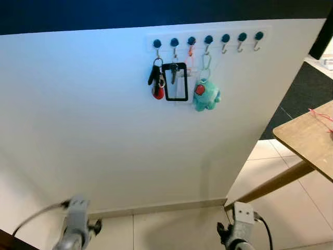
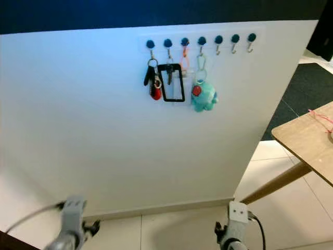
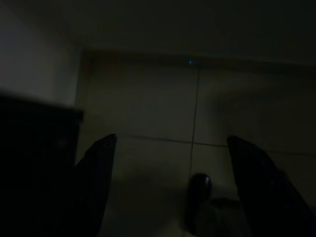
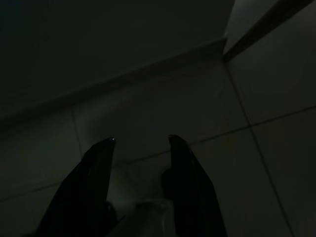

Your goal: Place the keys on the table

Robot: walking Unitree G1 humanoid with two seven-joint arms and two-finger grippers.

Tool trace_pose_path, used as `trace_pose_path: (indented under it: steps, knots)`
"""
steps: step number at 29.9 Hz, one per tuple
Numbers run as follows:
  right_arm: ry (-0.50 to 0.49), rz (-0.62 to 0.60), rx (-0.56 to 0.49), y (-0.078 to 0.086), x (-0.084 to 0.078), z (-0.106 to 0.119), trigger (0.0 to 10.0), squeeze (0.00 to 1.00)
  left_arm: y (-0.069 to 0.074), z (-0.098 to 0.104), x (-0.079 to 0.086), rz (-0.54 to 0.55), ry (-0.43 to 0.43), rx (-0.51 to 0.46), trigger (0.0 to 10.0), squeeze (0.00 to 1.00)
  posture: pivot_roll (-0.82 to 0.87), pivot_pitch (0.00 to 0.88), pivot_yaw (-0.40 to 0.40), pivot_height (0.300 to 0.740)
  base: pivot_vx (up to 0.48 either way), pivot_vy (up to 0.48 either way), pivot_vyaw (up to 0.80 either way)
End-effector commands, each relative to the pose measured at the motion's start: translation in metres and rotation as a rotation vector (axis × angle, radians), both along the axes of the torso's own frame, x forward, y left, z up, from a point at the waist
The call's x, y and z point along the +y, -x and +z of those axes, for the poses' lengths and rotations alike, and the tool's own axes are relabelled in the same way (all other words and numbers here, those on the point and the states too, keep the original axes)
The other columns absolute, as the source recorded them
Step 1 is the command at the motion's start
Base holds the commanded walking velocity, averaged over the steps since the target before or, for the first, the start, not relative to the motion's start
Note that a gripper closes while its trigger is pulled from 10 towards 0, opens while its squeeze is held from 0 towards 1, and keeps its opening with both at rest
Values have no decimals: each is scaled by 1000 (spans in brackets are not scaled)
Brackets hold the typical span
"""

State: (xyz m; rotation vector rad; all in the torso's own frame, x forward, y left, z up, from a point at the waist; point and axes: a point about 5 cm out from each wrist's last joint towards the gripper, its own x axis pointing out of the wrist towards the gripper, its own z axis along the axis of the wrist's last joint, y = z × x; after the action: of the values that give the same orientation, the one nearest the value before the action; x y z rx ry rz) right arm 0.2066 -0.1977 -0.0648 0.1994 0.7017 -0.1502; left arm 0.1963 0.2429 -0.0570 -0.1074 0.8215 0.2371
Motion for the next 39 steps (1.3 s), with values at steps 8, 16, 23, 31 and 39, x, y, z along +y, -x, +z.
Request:
trace_pose_path:
  steps: [8,16,23,31,39]
  knots:
    - [7,12,32,3,-2,-2,10000,0,26,-16,-2,173,0,12,10000,0,29,46,15,740,0,0,0]
    - [0,55,29,-4,4,0,10000,0,27,-16,-2,176,-21,-14,10000,0,39,51,1,740,0,0,0]
    - [1,59,28,-4,4,0,10000,0,27,-16,-2,174,-15,-18,10000,0,39,51,1,740,0,0,0]
    - [-8,116,31,-9,17,1,10000,0,9,-11,-13,25,-50,-45,10000,0,35,43,3,740,0,0,0]
    - [-2,116,35,-4,15,-1,10000,0,7,-11,-13,-9,-81,-40,10000,0,33,41,20,740,0,0,0]
